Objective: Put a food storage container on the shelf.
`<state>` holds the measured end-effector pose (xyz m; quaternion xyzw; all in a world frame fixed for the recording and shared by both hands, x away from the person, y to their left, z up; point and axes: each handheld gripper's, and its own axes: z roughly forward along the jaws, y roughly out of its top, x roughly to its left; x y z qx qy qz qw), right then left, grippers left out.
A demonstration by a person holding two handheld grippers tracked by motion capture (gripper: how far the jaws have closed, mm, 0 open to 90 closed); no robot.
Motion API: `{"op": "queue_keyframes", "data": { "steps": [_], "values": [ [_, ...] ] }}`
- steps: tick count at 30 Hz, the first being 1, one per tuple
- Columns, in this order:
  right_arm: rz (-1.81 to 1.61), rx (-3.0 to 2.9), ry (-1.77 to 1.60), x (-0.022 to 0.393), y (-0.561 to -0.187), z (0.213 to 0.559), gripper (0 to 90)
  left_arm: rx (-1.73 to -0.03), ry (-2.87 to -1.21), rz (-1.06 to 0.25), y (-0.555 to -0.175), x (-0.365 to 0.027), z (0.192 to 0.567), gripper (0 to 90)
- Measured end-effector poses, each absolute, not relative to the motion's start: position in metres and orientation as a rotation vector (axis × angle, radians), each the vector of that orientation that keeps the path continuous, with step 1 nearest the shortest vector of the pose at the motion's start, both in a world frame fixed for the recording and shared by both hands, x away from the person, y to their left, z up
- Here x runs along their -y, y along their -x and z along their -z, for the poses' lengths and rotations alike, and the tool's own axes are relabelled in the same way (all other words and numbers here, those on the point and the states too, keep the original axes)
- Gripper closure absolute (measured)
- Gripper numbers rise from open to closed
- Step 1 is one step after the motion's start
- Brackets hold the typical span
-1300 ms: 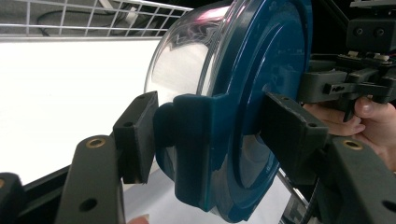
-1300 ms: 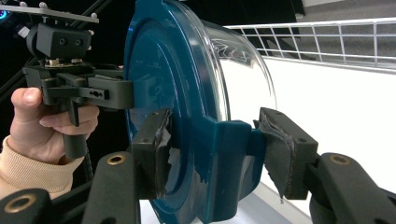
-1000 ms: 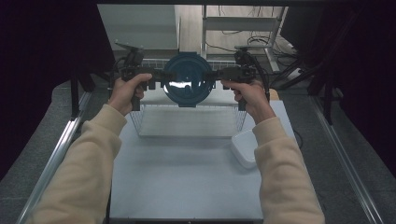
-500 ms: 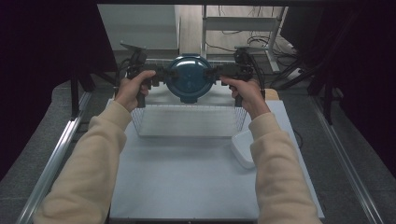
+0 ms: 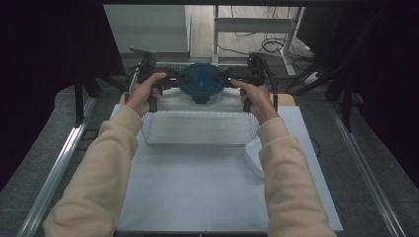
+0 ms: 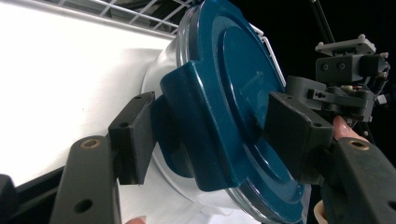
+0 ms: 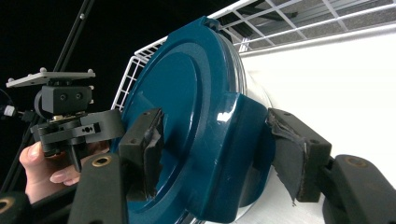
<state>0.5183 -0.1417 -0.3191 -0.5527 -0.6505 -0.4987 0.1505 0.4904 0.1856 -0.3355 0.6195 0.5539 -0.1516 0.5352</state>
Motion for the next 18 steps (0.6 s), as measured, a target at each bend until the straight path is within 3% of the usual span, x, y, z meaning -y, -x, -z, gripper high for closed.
{"op": "queue_keyframes", "data": {
  "steps": [5,9,18],
  "values": [
    [1.462,1.883,1.601,0.14,-0.515,0.319,35.0,-1.312,-1.48,0.314,-0.487,-0.183,0.335,33.3],
    [1.536,1.99,1.628,0.136,-0.5,0.309,18.4,-1.29,-1.507,0.145,-0.472,-0.18,0.322,22.8],
    [1.669,2.188,1.51,0.146,-0.456,0.287,14.4,-1.189,-1.571,-0.011,-0.429,-0.181,0.309,18.9]
  ]
}}
